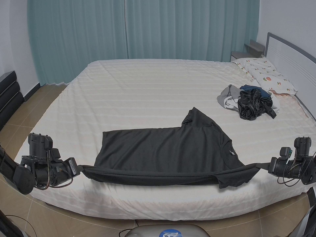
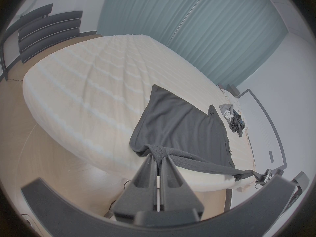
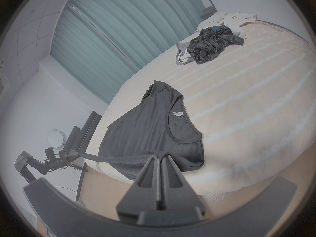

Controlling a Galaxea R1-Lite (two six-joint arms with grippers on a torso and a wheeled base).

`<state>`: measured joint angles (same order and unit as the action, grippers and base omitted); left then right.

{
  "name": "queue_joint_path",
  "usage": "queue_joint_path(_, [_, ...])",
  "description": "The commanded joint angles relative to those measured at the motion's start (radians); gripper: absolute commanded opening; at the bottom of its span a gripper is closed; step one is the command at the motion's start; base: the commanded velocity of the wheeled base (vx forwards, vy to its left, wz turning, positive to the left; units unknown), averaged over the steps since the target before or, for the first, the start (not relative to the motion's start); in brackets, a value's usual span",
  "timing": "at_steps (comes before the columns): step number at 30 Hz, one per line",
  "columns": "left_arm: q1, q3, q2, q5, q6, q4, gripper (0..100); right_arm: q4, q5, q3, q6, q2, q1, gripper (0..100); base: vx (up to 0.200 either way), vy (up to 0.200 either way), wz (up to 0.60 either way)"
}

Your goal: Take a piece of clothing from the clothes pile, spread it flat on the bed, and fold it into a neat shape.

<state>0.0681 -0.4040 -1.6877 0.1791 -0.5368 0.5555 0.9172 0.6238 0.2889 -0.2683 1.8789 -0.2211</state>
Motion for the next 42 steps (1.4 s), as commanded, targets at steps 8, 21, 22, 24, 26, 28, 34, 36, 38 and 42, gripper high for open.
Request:
queue_joint_path(8, [0.001, 0.016, 0.118, 0.000, 0.054, -0.149, 0, 0.000, 0.011, -0.082, 0.006, -0.087, 0.008, 0, 0.000, 0.000, 0.00])
queue_joint_path(21, [-0.002, -0.099, -0.072, 0.002, 0.041, -0.128, 0, -0.005, 0.008, 0.019, -0.002, 0.031, 0.008, 0, 0.000, 0.000, 0.00])
queue_joint_path(22, [-0.004, -0.110, -0.083, 0.000, 0.041, -0.128, 0, -0.005, 0.008, 0.029, -0.002, 0.043, 0.009, 0, 0.000, 0.000, 0.00])
queue_joint_path(24, [-0.007, -0.144, -0.119, -0.001, 0.043, -0.128, 0, -0.006, 0.008, 0.065, -0.002, 0.081, 0.020, 0, 0.000, 0.000, 0.00])
queue_joint_path(26, [-0.007, -0.148, -0.126, -0.001, 0.043, -0.128, 0, -0.006, 0.008, 0.072, -0.003, 0.086, 0.023, 0, 0.000, 0.000, 0.00])
queue_joint_path(28, [-0.008, -0.173, -0.156, -0.001, 0.040, -0.128, 0, -0.008, 0.005, 0.099, -0.003, 0.118, 0.037, 0, 0.000, 0.000, 0.00])
queue_joint_path(34, [-0.008, -0.242, -0.254, -0.001, 0.021, -0.128, 0, -0.009, -0.007, 0.173, -0.023, 0.180, 0.072, 0, 0.000, 0.000, 0.00])
queue_joint_path(36, [-0.008, -0.276, -0.279, -0.001, -0.014, -0.128, 0, -0.008, -0.009, 0.193, -0.037, 0.204, 0.081, 0, 0.000, 0.000, 0.00])
queue_joint_path(38, [-0.007, -0.303, -0.297, -0.001, -0.049, -0.128, 0, -0.005, -0.009, 0.214, -0.043, 0.232, 0.081, 0, 0.000, 0.000, 0.00])
queue_joint_path(42, [-0.008, -0.348, -0.343, -0.001, -0.071, -0.128, 0, 0.000, -0.041, 0.253, -0.046, 0.279, 0.081, 0, 0.000, 0.000, 0.00])
